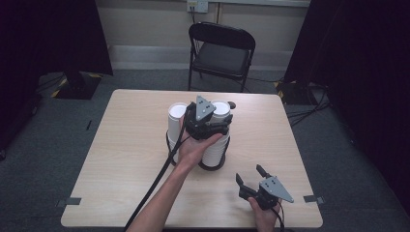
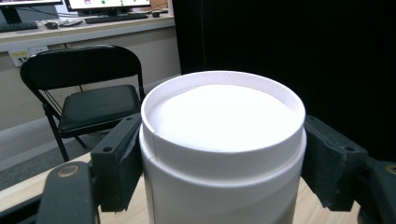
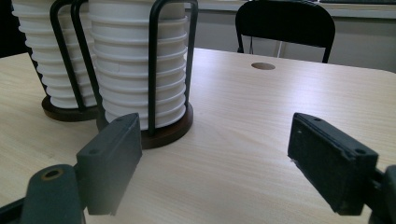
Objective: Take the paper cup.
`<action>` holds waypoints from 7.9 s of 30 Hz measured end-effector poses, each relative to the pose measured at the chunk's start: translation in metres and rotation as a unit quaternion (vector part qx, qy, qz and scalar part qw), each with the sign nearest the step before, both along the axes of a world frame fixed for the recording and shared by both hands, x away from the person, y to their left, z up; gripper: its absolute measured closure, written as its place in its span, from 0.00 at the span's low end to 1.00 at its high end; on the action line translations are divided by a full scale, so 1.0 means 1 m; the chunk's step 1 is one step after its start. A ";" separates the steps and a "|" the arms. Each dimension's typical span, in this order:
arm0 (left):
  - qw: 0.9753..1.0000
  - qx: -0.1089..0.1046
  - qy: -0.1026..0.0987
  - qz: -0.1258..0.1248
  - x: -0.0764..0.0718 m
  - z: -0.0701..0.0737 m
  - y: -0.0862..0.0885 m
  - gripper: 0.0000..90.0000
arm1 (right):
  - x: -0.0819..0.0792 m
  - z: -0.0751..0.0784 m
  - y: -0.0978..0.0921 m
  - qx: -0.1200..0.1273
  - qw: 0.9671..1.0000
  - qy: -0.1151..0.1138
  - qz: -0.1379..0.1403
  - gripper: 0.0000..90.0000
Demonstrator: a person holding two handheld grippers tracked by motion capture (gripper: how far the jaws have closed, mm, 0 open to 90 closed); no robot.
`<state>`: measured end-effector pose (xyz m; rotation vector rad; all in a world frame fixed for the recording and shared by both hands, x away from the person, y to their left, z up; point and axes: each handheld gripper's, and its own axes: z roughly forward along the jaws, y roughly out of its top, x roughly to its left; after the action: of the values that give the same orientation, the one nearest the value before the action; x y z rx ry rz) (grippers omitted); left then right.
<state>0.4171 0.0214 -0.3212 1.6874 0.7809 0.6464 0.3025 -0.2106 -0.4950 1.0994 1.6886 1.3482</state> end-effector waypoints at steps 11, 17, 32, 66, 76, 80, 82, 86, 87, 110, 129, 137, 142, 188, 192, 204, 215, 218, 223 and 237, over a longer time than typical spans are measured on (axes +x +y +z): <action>1.000 -0.022 -0.017 0.004 -0.004 0.003 0.003 0.26 | 0.000 0.000 0.000 0.001 1.000 0.000 0.001 0.19; 0.999 -0.035 -0.038 -0.006 -0.008 0.008 0.006 0.26 | 0.000 0.000 0.000 0.000 1.000 0.001 0.003 0.19; 0.995 -0.077 -0.062 -0.023 -0.013 0.020 0.019 0.26 | 0.000 0.000 0.000 -0.001 1.000 0.003 0.001 0.19; 0.982 -0.158 -0.096 -0.039 -0.029 0.038 0.051 0.26 | 0.001 0.000 0.000 0.000 1.000 0.004 0.000 0.19; 0.982 -0.164 -0.081 -0.053 -0.038 0.044 0.068 0.26 | 0.001 0.000 0.000 -0.002 1.000 0.004 0.002 0.19; 0.981 -0.161 -0.077 -0.070 -0.046 0.043 0.073 0.26 | 0.001 0.000 0.000 -0.003 1.000 0.004 0.001 0.19; 0.981 -0.162 -0.074 -0.070 -0.049 0.040 0.074 0.26 | 0.001 0.000 0.000 -0.001 1.000 0.004 0.000 0.19; 0.981 -0.165 -0.083 -0.064 -0.057 0.035 0.076 0.26 | 0.001 0.000 0.000 0.000 1.000 0.003 0.000 0.18; 0.982 -0.158 -0.081 -0.070 -0.061 0.031 0.077 0.26 | 0.000 0.000 0.000 0.001 1.000 0.002 -0.002 0.17; 0.978 -0.193 0.005 -0.080 -0.079 -0.017 0.086 0.26 | -0.004 0.000 0.014 -0.018 1.000 -0.010 -0.020 0.17; 0.967 -0.222 0.090 -0.084 -0.075 -0.060 0.098 0.26 | -0.016 0.002 0.057 0.041 0.992 -0.015 0.117 0.27; 0.961 -0.235 0.117 -0.082 -0.081 -0.076 0.104 0.26 | -0.021 0.003 0.074 0.051 0.985 -0.045 0.160 0.32; 0.953 -0.259 0.135 -0.077 -0.085 -0.086 0.109 0.26 | -0.023 0.006 0.078 0.051 0.984 -0.054 0.162 0.33; 0.929 -0.300 0.192 -0.099 -0.092 -0.118 0.106 0.23 | -0.008 0.012 0.094 0.004 0.975 -0.131 0.179 0.89; 0.933 -0.288 0.191 -0.098 -0.091 -0.119 0.106 0.20 | -0.008 0.014 0.089 0.025 0.978 -0.119 0.171 0.91; 0.947 -0.272 0.154 -0.072 -0.090 -0.112 0.114 0.17 | -0.011 0.016 0.089 0.023 0.978 -0.105 0.176 0.96; 0.965 -0.240 0.097 -0.029 -0.091 -0.110 0.130 0.17 | -0.011 0.016 0.084 0.024 0.982 -0.074 0.174 0.96; 0.972 -0.220 0.086 -0.006 -0.092 -0.109 0.131 0.17 | -0.010 0.017 0.084 0.017 0.983 -0.063 0.170 0.96; 0.983 -0.172 0.061 0.028 -0.093 -0.109 0.134 0.18 | -0.010 0.019 0.081 0.011 0.986 -0.041 0.163 0.96; 0.995 -0.101 -0.002 -0.007 -0.101 -0.119 0.145 0.17 | -0.006 0.026 0.073 -0.019 0.985 0.017 0.169 0.96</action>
<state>0.3161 0.1668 -0.4398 1.5054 0.8036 0.5419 0.2970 -0.1371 -0.4694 0.8436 1.9838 1.4997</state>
